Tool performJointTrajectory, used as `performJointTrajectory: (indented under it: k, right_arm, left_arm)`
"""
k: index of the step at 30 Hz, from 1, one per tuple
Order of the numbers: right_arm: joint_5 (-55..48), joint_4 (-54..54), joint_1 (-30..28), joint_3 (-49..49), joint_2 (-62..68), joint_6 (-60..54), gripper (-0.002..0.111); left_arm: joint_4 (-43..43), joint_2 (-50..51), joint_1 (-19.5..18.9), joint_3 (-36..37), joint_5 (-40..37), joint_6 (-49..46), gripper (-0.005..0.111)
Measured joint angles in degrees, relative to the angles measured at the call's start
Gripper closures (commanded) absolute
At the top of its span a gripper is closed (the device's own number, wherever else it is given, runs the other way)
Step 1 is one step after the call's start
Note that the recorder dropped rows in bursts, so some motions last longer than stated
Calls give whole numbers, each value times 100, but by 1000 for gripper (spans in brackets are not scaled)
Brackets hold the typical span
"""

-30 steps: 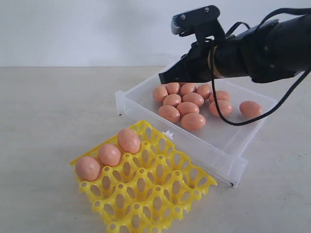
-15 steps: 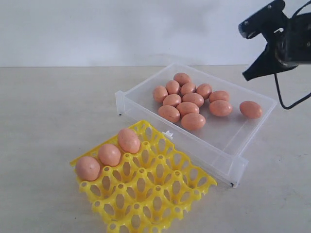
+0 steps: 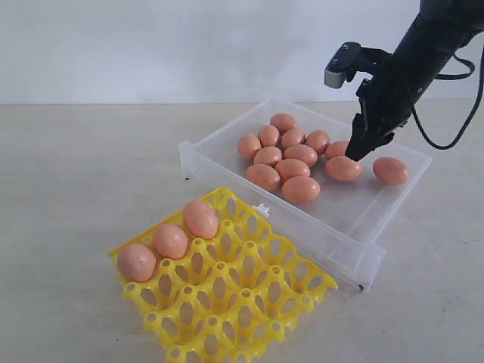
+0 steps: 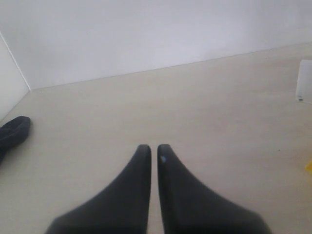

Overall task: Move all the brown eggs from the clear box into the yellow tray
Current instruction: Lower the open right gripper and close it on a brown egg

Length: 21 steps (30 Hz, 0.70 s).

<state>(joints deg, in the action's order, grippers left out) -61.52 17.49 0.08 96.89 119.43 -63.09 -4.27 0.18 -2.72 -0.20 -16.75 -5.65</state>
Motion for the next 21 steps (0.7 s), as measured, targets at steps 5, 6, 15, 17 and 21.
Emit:
performJointTrajectory:
  k: [5, 6, 15, 17, 21]
  right_arm:
    - [344, 267, 0, 13, 232, -454, 58]
    - [385, 277, 0, 13, 279, -512, 58]
    - [695, 415, 0, 13, 694, -668, 58]
    - [746, 415, 0, 13, 816, -676, 58]
    - [798, 518, 0, 13, 981, -676, 61]
  left_arm:
    - [0, 0, 0, 0, 0, 0, 103]
    - [0, 0, 0, 0, 0, 0, 103]
    - [0, 0, 0, 0, 0, 0, 103]
    - [0, 0, 0, 0, 0, 0, 103]
    - [0, 0, 0, 0, 0, 0, 103]
